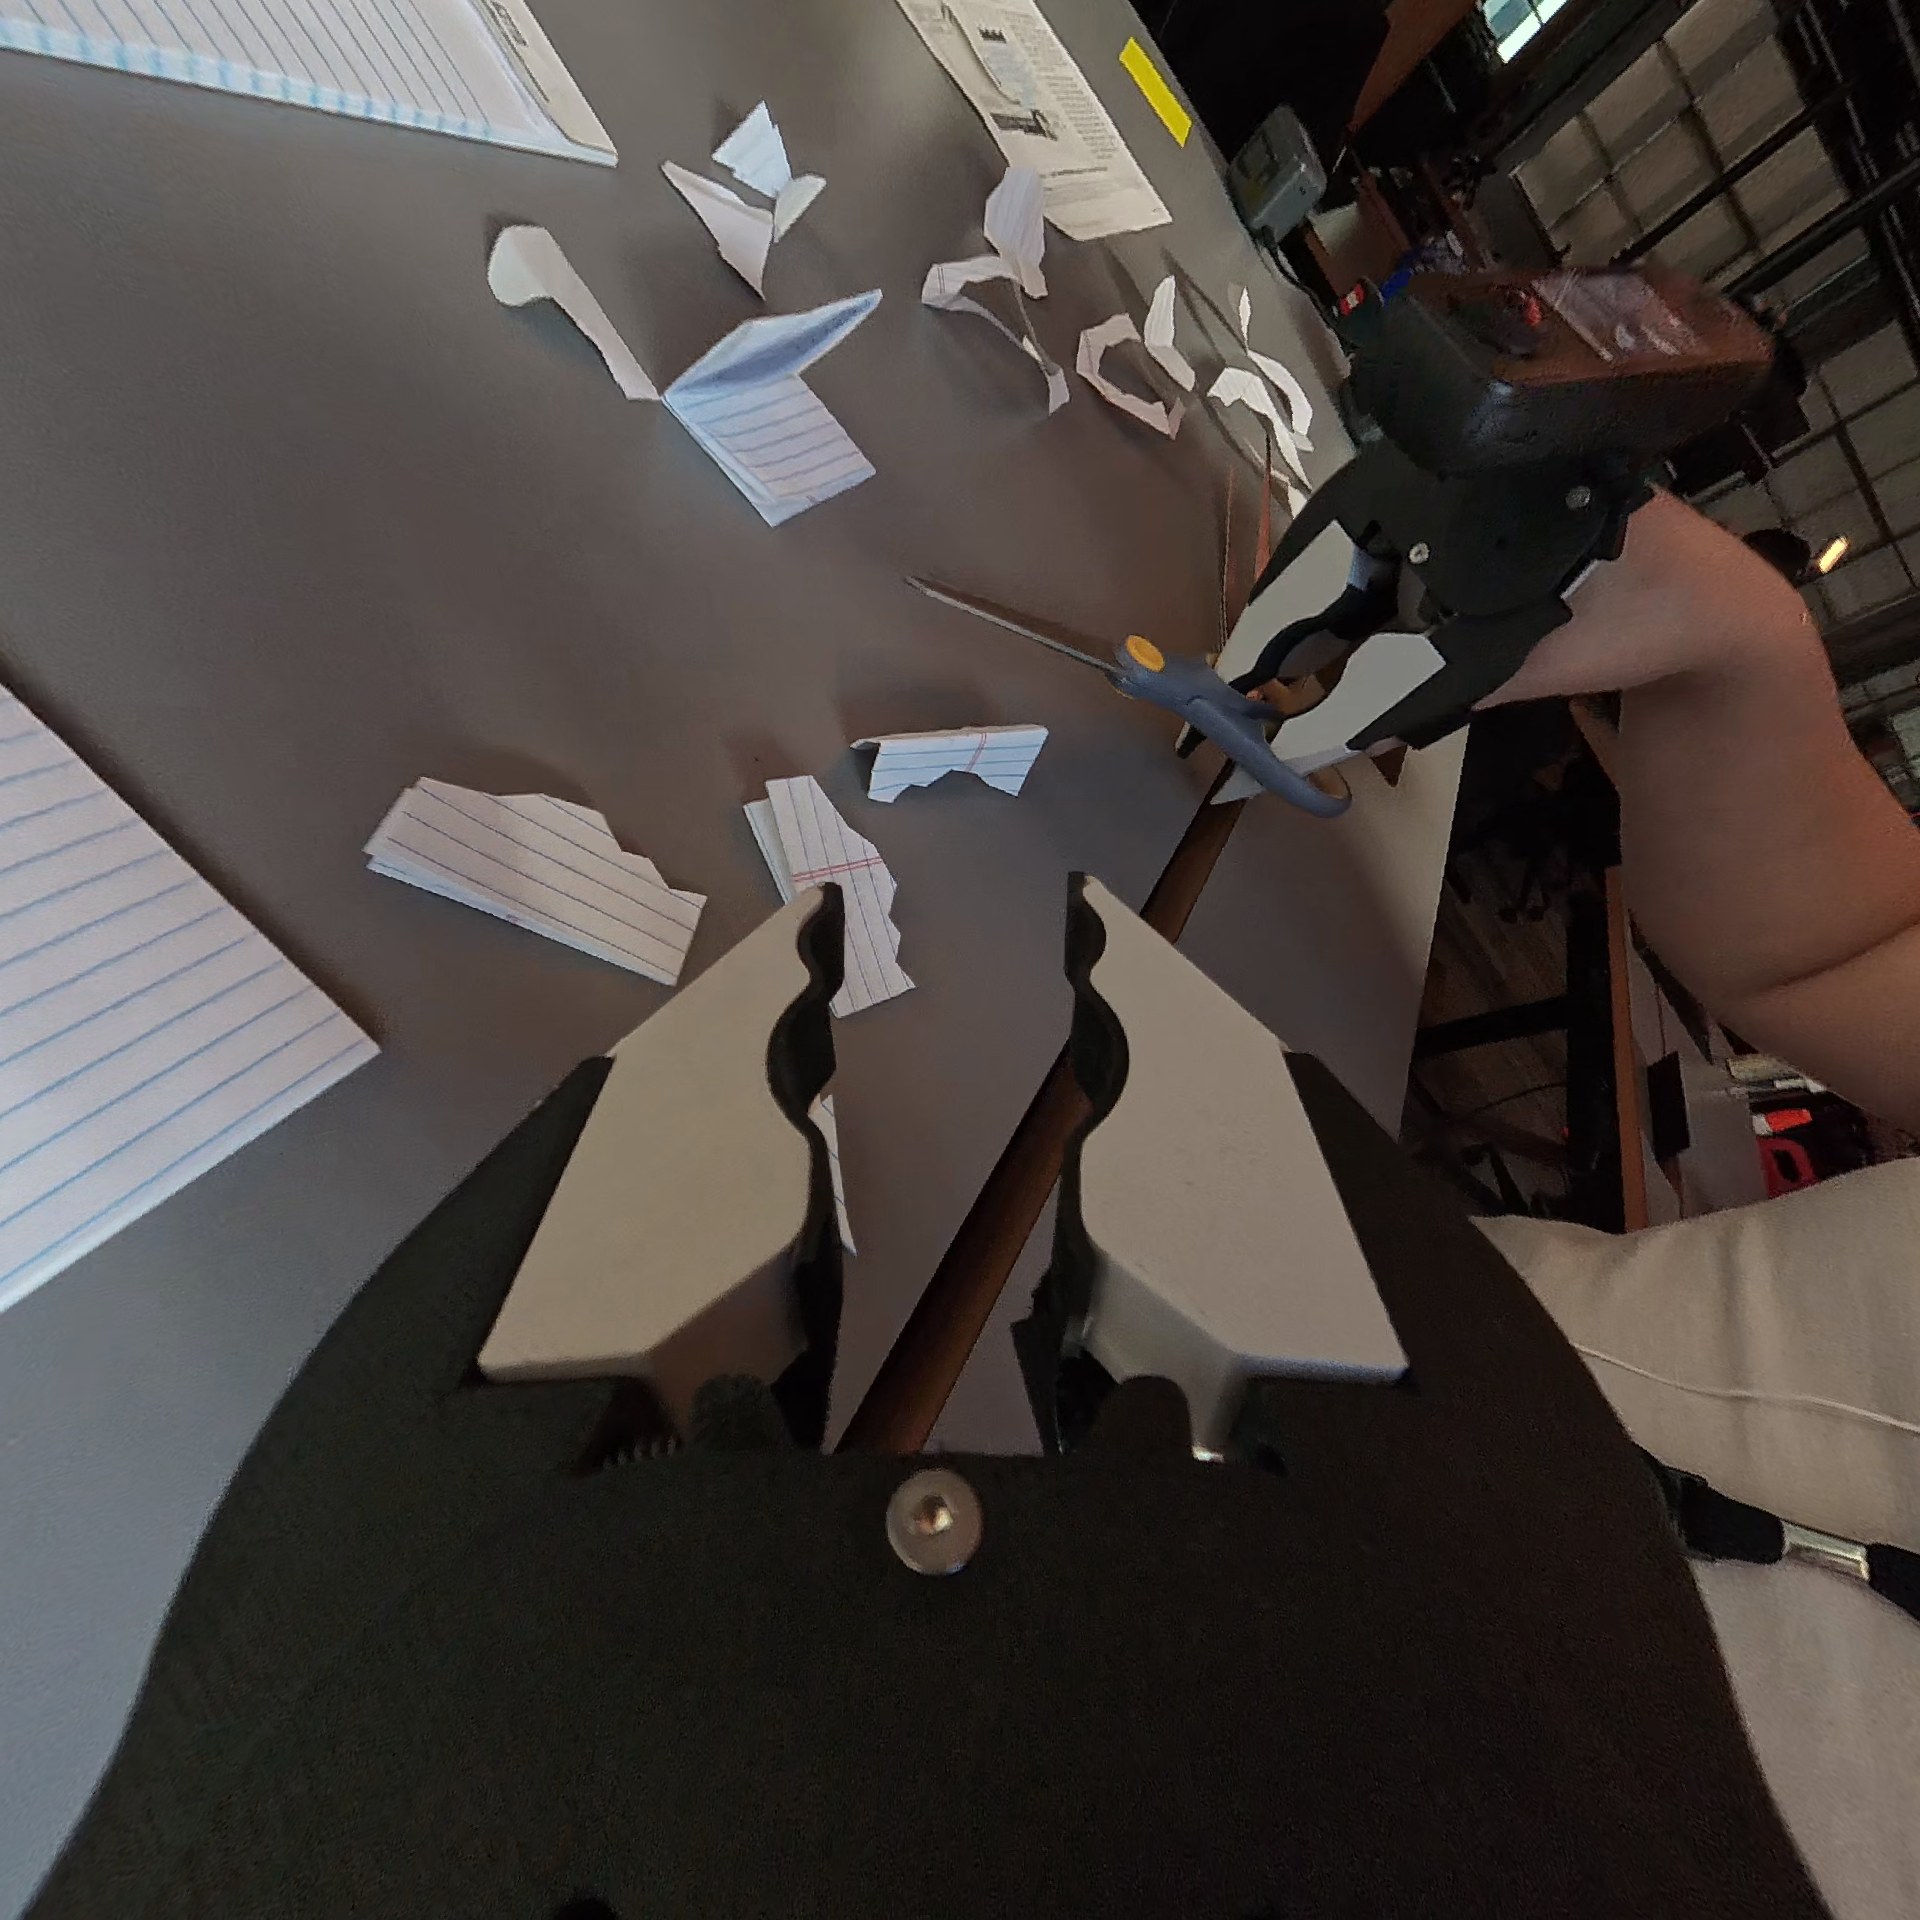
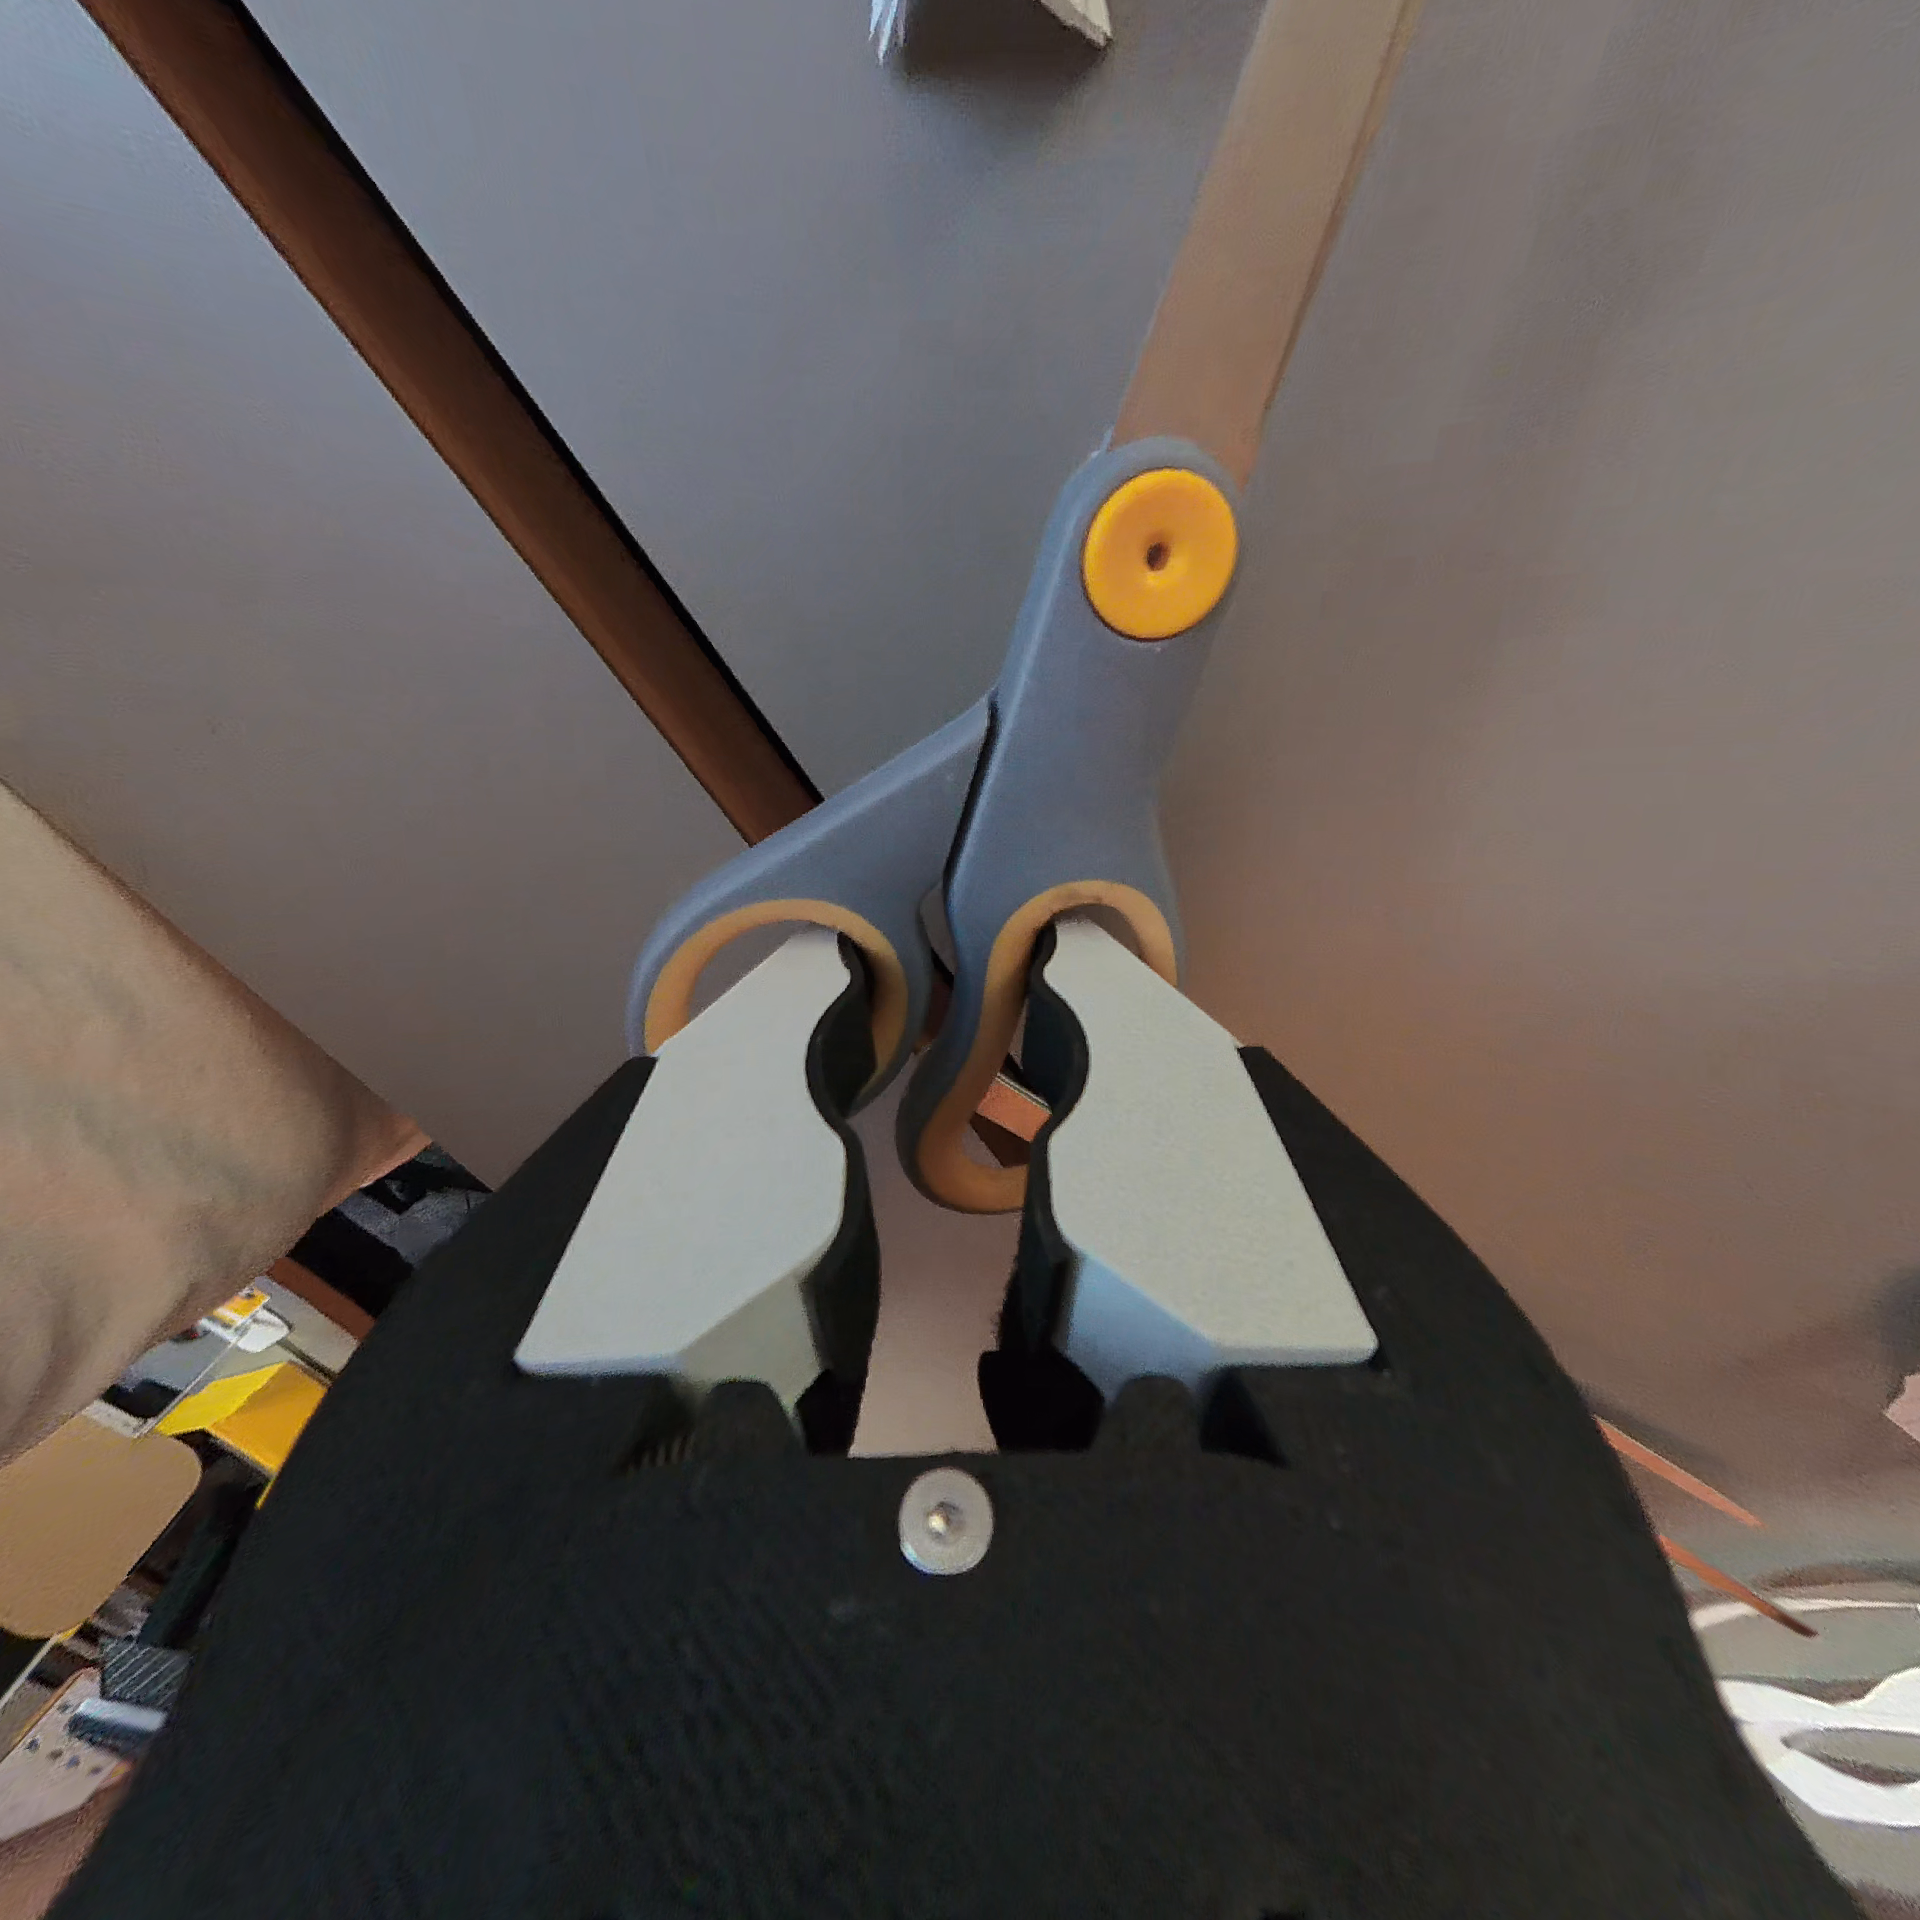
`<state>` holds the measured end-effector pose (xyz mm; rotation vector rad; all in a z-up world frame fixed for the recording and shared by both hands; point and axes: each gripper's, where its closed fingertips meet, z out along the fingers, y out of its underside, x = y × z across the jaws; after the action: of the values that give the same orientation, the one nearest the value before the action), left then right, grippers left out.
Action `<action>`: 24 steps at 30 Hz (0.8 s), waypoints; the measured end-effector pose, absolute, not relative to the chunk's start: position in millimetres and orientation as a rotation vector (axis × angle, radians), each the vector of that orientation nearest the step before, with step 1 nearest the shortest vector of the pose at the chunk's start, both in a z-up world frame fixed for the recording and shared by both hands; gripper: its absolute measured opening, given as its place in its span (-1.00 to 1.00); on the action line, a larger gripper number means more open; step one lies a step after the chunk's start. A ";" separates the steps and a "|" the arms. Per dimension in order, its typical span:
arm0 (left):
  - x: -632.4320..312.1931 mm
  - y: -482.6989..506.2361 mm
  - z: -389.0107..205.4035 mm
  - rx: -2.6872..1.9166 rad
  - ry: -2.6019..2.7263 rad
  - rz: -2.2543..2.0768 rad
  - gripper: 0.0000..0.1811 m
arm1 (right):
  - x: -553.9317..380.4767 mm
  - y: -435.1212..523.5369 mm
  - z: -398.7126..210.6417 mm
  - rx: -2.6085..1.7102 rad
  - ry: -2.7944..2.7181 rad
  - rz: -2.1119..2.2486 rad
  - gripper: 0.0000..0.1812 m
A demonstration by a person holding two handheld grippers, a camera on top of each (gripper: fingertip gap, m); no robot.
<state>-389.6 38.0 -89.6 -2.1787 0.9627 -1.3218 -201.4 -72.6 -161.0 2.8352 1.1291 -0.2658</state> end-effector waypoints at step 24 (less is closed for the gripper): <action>-434.8 30.3 -81.6 -2.157 0.922 -1.239 -0.57 | -353.0 8.9 -143.7 3.111 1.918 -0.553 -0.57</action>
<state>-434.8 30.3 -81.6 -2.1569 0.9222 -1.2392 -353.0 8.9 -143.7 3.1107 1.9181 -0.5529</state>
